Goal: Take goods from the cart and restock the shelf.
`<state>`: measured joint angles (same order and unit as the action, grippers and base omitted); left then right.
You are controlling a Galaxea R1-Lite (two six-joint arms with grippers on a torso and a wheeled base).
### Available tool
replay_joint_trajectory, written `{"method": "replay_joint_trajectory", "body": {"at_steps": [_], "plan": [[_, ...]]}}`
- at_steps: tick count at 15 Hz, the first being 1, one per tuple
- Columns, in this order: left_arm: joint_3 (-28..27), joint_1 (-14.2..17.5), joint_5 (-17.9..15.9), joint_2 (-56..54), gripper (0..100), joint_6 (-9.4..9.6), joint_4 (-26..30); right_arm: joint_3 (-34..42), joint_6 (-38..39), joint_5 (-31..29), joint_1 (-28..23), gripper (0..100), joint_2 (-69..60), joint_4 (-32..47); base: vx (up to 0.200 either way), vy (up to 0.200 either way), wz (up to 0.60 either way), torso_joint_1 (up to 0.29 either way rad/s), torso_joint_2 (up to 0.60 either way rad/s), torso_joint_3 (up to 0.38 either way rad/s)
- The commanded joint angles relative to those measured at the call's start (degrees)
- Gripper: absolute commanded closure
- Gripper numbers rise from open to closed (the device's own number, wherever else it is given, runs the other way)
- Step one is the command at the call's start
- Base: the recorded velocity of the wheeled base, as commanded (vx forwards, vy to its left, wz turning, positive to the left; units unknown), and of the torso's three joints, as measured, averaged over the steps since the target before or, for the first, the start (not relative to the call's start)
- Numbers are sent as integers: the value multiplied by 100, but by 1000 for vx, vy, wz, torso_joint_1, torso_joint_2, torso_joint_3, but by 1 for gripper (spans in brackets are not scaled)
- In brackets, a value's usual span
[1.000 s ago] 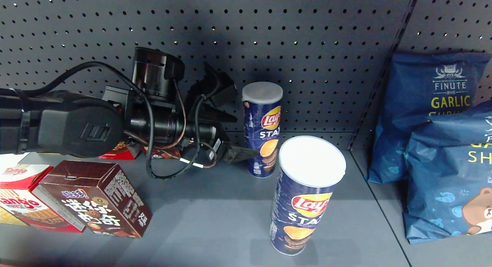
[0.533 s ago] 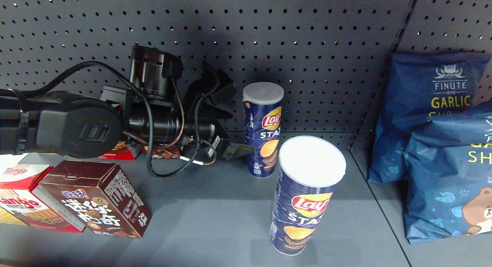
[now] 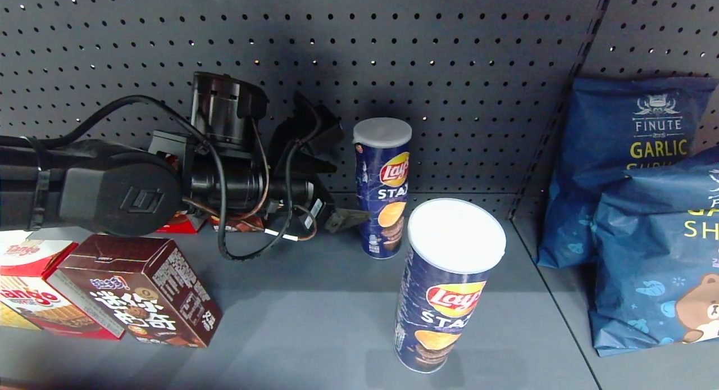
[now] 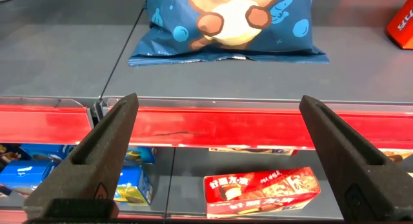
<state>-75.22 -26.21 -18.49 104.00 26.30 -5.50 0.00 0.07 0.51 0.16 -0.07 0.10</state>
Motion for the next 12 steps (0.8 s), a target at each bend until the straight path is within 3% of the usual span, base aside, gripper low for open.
{"method": "replay_joint_trajectory", "body": {"at_steps": [1, 6, 10, 12], "plan": [[7, 11, 48, 68, 0, -2, -101, 0, 1, 2, 2, 0, 7, -1, 0, 0, 0, 0, 0, 0], [112, 37, 30, -2, 0, -2, -109, 0, 1, 2, 2, 0, 7, -1, 0, 0, 0, 0, 0, 0], [376, -60, 83, -688, 0, -37, -48, 0, -7, 2, 2, 0, 7, -1, 0, 0, 0, 0, 0, 0], [420, -139, 338, -925, 0, -37, -21, 0, 1, 2, 2, 0, 7, -1, 0, 0, 0, 0, 0, 0]]}}
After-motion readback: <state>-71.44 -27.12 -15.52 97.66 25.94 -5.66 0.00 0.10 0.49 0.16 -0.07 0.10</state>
